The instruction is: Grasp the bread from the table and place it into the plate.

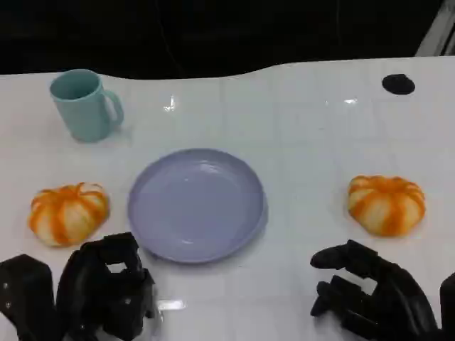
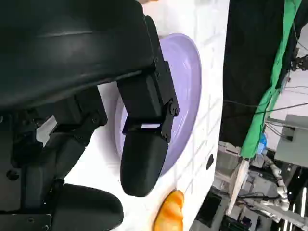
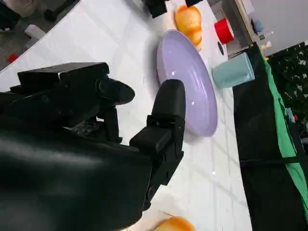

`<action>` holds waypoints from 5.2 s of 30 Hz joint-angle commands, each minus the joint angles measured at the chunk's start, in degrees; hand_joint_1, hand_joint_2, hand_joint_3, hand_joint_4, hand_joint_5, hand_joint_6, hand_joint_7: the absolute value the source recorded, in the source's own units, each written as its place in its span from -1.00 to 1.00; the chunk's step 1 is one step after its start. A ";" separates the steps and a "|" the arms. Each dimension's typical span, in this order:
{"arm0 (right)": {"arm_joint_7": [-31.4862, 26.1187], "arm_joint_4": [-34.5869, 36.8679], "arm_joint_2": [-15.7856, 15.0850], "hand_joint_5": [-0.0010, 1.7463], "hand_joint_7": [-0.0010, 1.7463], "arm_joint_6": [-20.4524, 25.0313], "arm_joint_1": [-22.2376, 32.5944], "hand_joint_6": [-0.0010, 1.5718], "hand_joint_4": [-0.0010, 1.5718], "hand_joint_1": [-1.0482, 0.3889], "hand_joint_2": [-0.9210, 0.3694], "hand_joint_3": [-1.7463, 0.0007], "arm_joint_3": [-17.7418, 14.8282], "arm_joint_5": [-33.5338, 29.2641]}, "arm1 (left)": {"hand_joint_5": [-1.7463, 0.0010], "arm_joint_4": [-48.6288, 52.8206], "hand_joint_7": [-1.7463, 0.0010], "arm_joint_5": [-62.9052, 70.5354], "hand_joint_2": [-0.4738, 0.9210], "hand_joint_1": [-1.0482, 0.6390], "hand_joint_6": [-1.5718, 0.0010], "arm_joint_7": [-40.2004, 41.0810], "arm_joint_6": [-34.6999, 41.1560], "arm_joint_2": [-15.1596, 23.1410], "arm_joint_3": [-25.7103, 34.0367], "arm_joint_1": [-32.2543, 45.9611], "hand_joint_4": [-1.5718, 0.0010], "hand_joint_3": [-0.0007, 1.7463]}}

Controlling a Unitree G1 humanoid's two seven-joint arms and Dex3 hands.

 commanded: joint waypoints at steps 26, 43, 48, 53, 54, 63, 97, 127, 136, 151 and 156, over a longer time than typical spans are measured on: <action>-0.76 -0.40 -0.77 0.72 0.19 1.57 1.05 -0.20 -0.19 0.63 -1.00 0.41 -0.10 -0.17 | -0.43 0.97 -0.41 0.14 -0.82 -0.84 -0.72 0.07 0.00 0.79 0.55 0.96 -1.00 1.00; 0.22 -0.07 -1.01 0.73 0.19 1.56 0.42 -0.20 -0.19 0.63 -1.00 0.41 -0.40 0.32 | -0.43 0.34 -0.41 0.28 -0.82 -0.80 -0.71 0.55 0.58 0.85 0.41 0.73 -1.00 1.00; -0.08 -0.56 -1.05 0.72 0.20 1.53 0.81 -0.20 -0.19 0.62 -1.00 0.43 -0.22 -0.07 | -0.43 -0.23 -0.40 0.50 -0.81 -0.80 -0.71 0.67 0.55 0.87 0.23 1.16 -1.00 1.00; 0.17 -0.63 -1.16 0.73 0.20 1.24 0.99 -0.19 -0.18 0.64 -1.00 0.41 -0.19 -0.11 | -0.43 -1.09 -0.41 0.95 -0.81 -0.80 -0.71 1.20 0.87 0.90 -0.11 1.60 -1.00 1.00; 0.30 -0.59 -1.19 0.73 0.19 1.23 0.99 -0.19 -0.17 0.64 -1.00 0.41 -0.23 -0.02 | -0.43 -1.03 -0.41 0.94 -0.81 -0.79 -0.71 1.16 0.80 0.89 -0.10 1.57 -1.00 1.00; 1.90 -1.95 -2.19 0.48 -0.22 -3.51 1.01 -0.25 -0.20 0.62 -0.96 0.55 -0.44 -0.83 | -0.42 -0.39 -0.41 0.54 -0.81 -0.77 -0.70 0.85 0.68 0.58 0.11 1.21 -1.00 1.00; -29.43 -11.74 -23.26 -0.28 -1.00 -18.91 -6.06 -0.50 -0.96 -0.39 -0.49 1.00 2.27 -58.86 | -0.41 -3.96 -0.39 1.28 -0.79 -0.78 -0.71 1.56 1.06 0.45 -1.22 3.78 -1.00 1.00; -39.54 14.22 -25.58 -0.28 -0.99 -3.95 -24.85 -0.50 -0.98 -0.50 -0.51 0.99 17.31 -67.96 | -0.44 -6.90 -0.40 0.73 -0.79 -0.73 -0.69 2.35 3.05 0.01 -1.52 5.52 -0.99 1.00; -39.64 19.86 -24.72 -0.38 -1.00 -3.02 -27.81 -0.53 -0.95 -0.47 -0.60 0.98 20.28 -66.00 | -0.44 -6.60 -0.41 0.85 -0.79 -0.71 -0.69 2.18 2.33 -0.09 -1.49 5.55 -1.00 1.00; -41.40 31.06 -22.08 -0.55 -1.00 -2.92 -34.03 -0.53 -0.82 -0.45 -0.65 1.00 24.30 -63.56 | -0.44 -5.97 -0.42 0.98 -0.79 -0.75 -0.70 2.38 1.89 -0.35 -1.41 5.23 -1.00 1.00; -43.28 38.14 -20.77 -0.61 -0.99 -2.98 -37.65 -0.51 -0.75 -0.41 -0.69 0.99 25.96 -63.37 | -0.44 -5.79 -0.41 1.00 -0.80 -0.75 -0.70 2.58 1.66 -0.58 -1.39 5.22 -1.00 1.00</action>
